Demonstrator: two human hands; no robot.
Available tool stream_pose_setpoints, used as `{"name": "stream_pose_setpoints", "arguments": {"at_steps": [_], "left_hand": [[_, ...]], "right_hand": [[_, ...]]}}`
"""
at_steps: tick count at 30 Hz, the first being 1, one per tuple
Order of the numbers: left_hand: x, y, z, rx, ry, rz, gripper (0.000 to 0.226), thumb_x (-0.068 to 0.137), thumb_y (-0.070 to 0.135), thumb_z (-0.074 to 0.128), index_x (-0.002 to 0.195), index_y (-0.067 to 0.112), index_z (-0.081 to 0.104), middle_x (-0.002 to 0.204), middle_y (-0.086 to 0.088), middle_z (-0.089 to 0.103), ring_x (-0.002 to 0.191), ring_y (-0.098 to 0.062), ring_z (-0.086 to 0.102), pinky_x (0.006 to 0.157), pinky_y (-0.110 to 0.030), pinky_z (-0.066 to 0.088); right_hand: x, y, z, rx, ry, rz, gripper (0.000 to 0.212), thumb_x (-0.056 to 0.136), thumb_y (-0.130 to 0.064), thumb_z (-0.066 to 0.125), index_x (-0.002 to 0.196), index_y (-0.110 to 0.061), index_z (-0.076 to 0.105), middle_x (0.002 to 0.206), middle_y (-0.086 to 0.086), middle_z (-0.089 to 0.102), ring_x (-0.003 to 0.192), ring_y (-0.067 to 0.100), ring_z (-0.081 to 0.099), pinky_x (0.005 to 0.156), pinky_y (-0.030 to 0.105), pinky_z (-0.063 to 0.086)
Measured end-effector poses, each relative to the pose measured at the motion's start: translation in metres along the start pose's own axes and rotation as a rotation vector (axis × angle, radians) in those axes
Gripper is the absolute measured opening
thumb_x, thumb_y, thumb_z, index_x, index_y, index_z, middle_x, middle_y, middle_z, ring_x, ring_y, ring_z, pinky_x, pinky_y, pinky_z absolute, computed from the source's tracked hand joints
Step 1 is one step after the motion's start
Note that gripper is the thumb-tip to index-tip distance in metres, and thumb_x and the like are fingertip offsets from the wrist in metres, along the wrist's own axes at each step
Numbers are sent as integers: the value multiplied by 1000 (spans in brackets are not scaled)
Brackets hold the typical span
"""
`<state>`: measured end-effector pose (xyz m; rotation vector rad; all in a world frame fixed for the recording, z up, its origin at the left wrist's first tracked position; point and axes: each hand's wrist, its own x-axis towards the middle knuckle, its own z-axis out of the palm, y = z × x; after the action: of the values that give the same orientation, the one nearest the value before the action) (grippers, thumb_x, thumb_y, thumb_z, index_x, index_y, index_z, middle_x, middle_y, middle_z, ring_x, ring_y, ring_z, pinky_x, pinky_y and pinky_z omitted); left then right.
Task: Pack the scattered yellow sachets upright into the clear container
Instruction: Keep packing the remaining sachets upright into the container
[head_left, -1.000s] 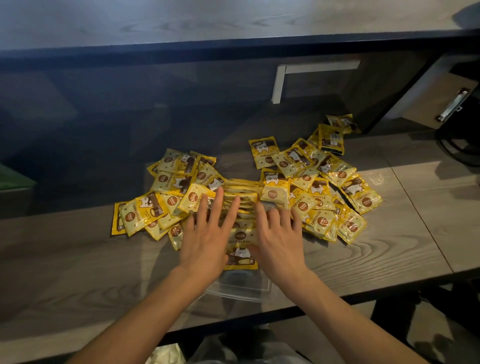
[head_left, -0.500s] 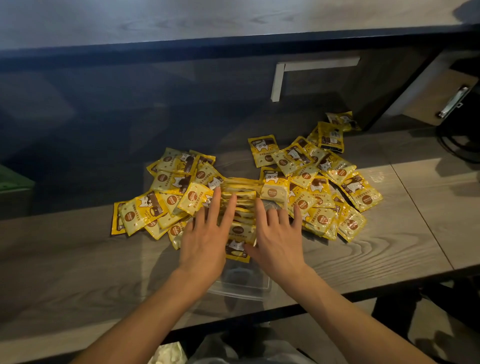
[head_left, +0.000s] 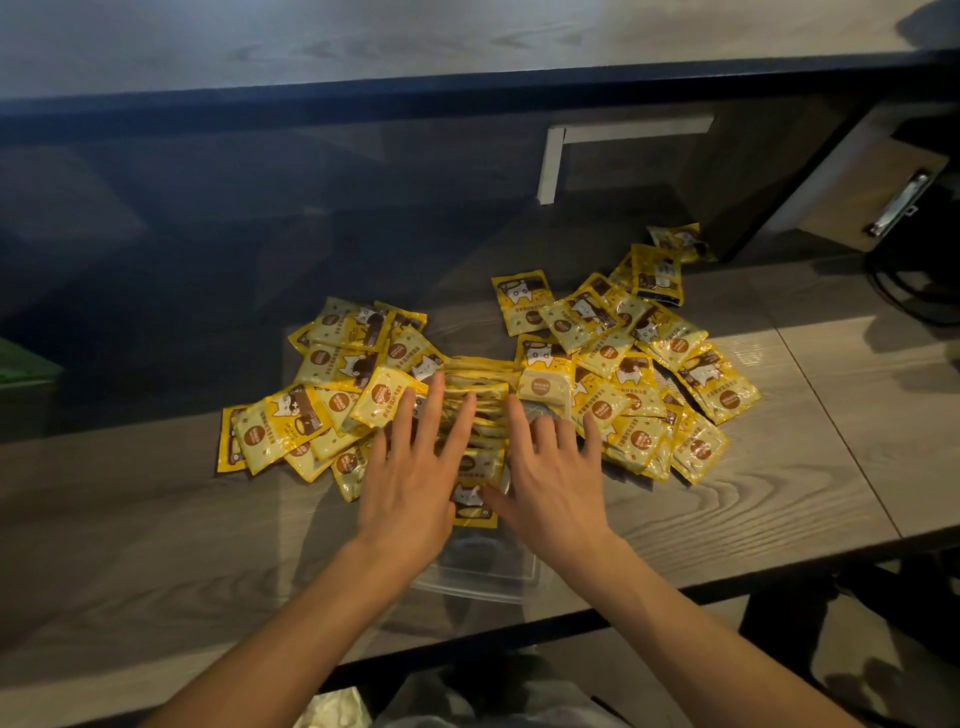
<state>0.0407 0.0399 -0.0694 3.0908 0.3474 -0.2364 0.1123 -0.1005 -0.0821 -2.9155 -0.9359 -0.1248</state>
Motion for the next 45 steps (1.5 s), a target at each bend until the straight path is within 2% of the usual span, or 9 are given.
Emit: {"name": "stream_pose_setpoints", "arguments": {"at_steps": [6, 10, 16, 21, 27, 30, 35, 40, 45], "left_hand": [[-3, 0, -2, -53, -4, 4, 132, 78, 44, 78, 148, 30, -32, 160, -8, -34, 151, -36, -12, 118, -50, 23], [-4, 3, -11, -155, 131, 70, 119, 74, 51, 77, 157, 25, -5, 167, -11, -2, 152, -35, 7, 113, -50, 28], [13, 31, -31, -364, 336, 221, 70, 84, 39, 71, 144, 16, 43, 146, -7, 49, 140, -27, 39, 107, -47, 40], [33, 68, -45, -528, 314, 285, 46, 88, 36, 61, 128, 14, 62, 119, -1, 65, 111, -22, 58, 88, -43, 52], [47, 92, -44, -540, 283, 265, 37, 87, 32, 66, 120, 16, 67, 110, 0, 68, 105, -22, 61, 87, -39, 50], [56, 98, -42, -542, 225, 237, 37, 90, 35, 63, 123, 18, 65, 113, 2, 66, 108, -22, 59, 90, -39, 48], [68, 104, -40, -559, 203, 193, 35, 92, 34, 64, 124, 20, 65, 116, 2, 66, 111, -21, 57, 93, -38, 45], [76, 105, -38, -554, 200, 216, 34, 93, 36, 62, 124, 20, 65, 113, 2, 67, 108, -21, 59, 91, -38, 48], [83, 110, -42, -601, 212, 224, 42, 93, 36, 63, 132, 19, 59, 118, 1, 64, 110, -21, 57, 92, -35, 44]], "right_hand": [[-2, 3, -3, 42, 43, -36, 105, 64, -67, 71, 146, -12, 35, 107, 9, 61, 103, 32, 58, 100, 54, 41], [-4, 18, -17, 186, 134, -17, 74, 87, -60, 50, 140, -9, 42, 114, 8, 58, 105, 27, 54, 91, 42, 47], [-2, 67, -33, 461, 231, 195, 47, 94, -36, 59, 130, -8, 52, 110, 6, 59, 100, 18, 55, 82, 33, 48], [5, 128, -18, 591, 155, 578, 40, 92, -43, 60, 121, -16, 55, 108, 2, 61, 91, 15, 59, 76, 36, 51], [51, 163, 8, 385, -208, 766, 55, 86, -62, 58, 102, -9, 64, 106, 11, 65, 96, 29, 61, 79, 41, 53], [64, 159, 11, 296, -226, 764, 65, 75, -70, 64, 98, -10, 66, 103, 12, 65, 97, 31, 62, 80, 44, 55], [65, 160, 16, 350, -317, 724, 55, 77, -62, 69, 89, -8, 64, 102, 15, 66, 96, 35, 62, 72, 41, 48], [58, 170, 3, 603, -163, 696, 32, 87, -41, 67, 86, -13, 50, 86, 6, 59, 84, 29, 56, 62, 37, 38], [48, 184, -33, 825, 79, 582, 19, 91, -27, 68, 98, -10, 62, 91, 5, 68, 82, 22, 64, 69, 39, 53]]}}
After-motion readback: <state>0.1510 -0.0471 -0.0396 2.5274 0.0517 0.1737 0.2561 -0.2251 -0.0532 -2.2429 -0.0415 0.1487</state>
